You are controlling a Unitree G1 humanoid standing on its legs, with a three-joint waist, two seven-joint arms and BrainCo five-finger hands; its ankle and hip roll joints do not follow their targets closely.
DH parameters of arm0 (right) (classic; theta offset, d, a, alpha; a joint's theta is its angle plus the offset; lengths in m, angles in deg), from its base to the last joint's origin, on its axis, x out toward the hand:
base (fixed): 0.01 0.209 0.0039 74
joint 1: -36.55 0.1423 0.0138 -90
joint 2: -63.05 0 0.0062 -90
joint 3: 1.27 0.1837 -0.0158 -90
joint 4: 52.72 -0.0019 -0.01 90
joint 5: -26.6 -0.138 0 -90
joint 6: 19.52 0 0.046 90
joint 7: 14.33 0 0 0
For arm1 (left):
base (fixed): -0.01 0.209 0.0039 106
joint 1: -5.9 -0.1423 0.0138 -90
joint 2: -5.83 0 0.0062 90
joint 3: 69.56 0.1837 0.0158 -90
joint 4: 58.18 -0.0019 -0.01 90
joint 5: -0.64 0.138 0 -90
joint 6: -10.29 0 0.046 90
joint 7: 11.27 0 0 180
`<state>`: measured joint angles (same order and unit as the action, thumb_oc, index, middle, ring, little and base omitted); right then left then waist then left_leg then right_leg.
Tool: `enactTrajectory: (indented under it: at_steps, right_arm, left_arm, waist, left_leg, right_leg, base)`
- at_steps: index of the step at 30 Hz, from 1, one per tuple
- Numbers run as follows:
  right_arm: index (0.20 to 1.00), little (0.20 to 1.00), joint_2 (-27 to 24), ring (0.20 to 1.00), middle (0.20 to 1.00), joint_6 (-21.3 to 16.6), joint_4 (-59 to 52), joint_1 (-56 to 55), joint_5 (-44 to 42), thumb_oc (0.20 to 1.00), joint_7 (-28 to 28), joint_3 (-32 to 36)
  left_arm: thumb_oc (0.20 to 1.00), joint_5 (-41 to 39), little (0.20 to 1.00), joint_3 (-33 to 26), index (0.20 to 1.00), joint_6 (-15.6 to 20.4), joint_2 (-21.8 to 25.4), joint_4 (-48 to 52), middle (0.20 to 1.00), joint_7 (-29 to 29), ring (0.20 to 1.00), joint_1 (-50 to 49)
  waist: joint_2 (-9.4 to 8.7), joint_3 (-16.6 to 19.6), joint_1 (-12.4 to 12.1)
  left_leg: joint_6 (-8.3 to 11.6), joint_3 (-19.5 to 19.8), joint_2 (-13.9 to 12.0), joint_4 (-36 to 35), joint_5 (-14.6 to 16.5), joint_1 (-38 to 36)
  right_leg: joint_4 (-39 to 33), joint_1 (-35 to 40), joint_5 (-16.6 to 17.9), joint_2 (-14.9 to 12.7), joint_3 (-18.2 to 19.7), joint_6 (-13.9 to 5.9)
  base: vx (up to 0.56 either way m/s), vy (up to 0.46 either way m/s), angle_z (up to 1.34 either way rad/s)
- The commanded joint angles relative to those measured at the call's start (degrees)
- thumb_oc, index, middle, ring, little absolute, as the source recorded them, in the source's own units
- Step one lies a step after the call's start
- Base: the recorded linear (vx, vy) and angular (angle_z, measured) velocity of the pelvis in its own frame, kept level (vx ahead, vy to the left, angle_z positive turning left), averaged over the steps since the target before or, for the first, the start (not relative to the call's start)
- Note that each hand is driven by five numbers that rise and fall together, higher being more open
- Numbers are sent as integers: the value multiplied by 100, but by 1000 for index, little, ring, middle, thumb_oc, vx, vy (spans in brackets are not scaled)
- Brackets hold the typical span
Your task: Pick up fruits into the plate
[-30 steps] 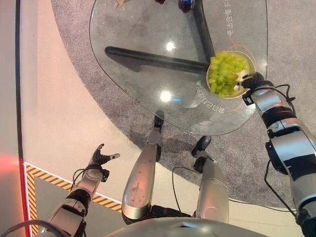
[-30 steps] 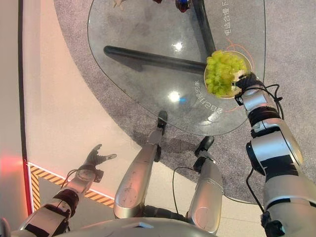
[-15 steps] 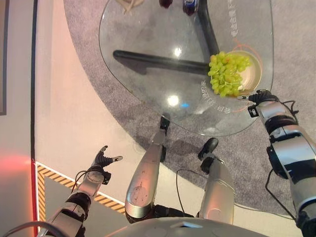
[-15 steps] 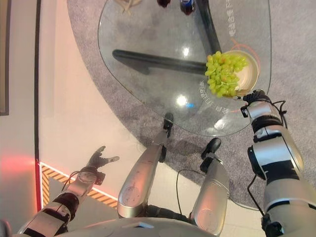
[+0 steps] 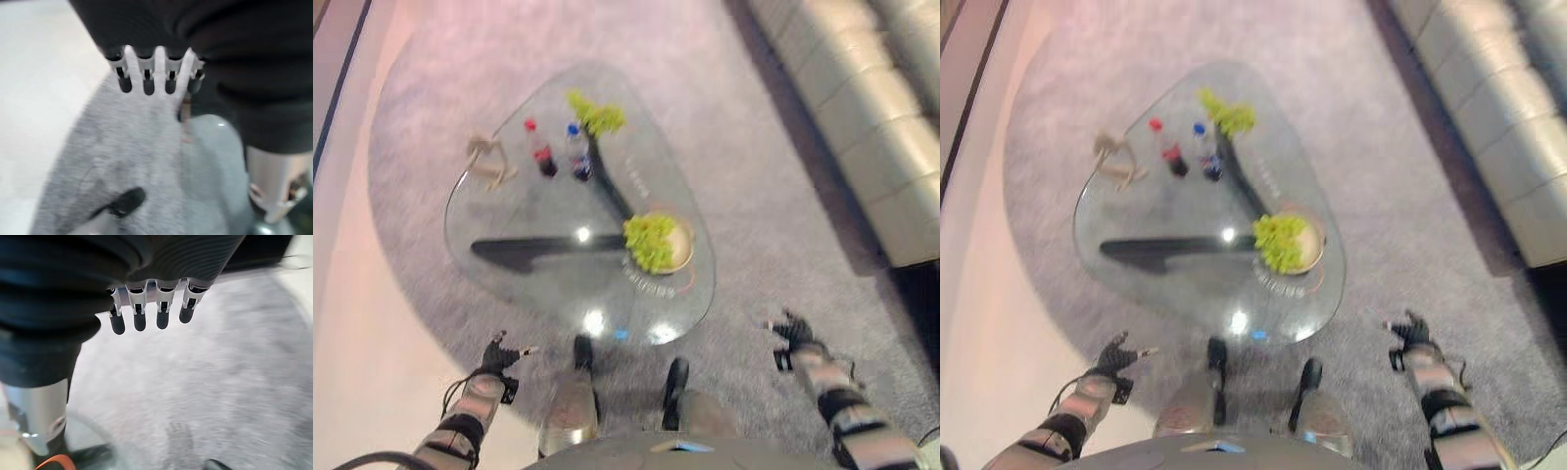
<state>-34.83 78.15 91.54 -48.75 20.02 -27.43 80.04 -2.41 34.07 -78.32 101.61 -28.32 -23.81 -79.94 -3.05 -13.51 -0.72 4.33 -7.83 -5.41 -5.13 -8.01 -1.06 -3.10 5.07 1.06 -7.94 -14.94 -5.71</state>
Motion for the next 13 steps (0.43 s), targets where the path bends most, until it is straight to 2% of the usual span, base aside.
enactTrajectory:
  at_steps: [1, 5, 11, 13]
  right_arm:
    - [1000, 1000, 95, 1000, 1000, -318, 179, 154, 203, 1000, 255, 51]
    - [1000, 1000, 297, 1000, 1000, -378, 501, -84, 329, 1000, 641, 15]
    - [1000, 1000, 588, 1000, 1000, -164, 1541, -174, 479, 1000, 1160, 38]
    - [1000, 1000, 635, 1000, 1000, 10, 1691, -174, 639, 1000, 1292, -30]
  left_arm:
    - [1000, 301, 1000, -96, 1000, 120, -99, -381, 1000, 103, 1000, 86]
    - [1000, 527, 1000, -179, 1000, 106, -87, -573, 1000, 275, 1000, 24]
    - [1000, 603, 1000, -167, 1000, 89, -234, -1069, 1000, 533, 1000, -16]
    - [1000, 637, 1000, -162, 1000, 25, -278, -1136, 1000, 577, 1000, -34]
  waist:
    - [97, 327, -14]
    - [104, 561, 98]
    - [148, 783, 174]
    - [160, 824, 170]
  left_leg:
    - [63, -398, -350, 109, 388, -150]
    - [54, -475, -372, 141, 465, -330]
    - [19, -511, -365, 148, 572, -566]
    - [16, -500, -361, 149, 591, -605]
  right_leg:
    - [184, -270, 368, -363, -88, -238]
    - [191, -145, 329, -378, -16, -245]
    - [166, 52, 266, -371, 66, -248]
    - [153, 93, 255, -374, 77, -250]
  base:
    - [43, -16, -21]
    - [33, 6, -19]
    - [52, 15, -17]
    - [42, 16, -2]
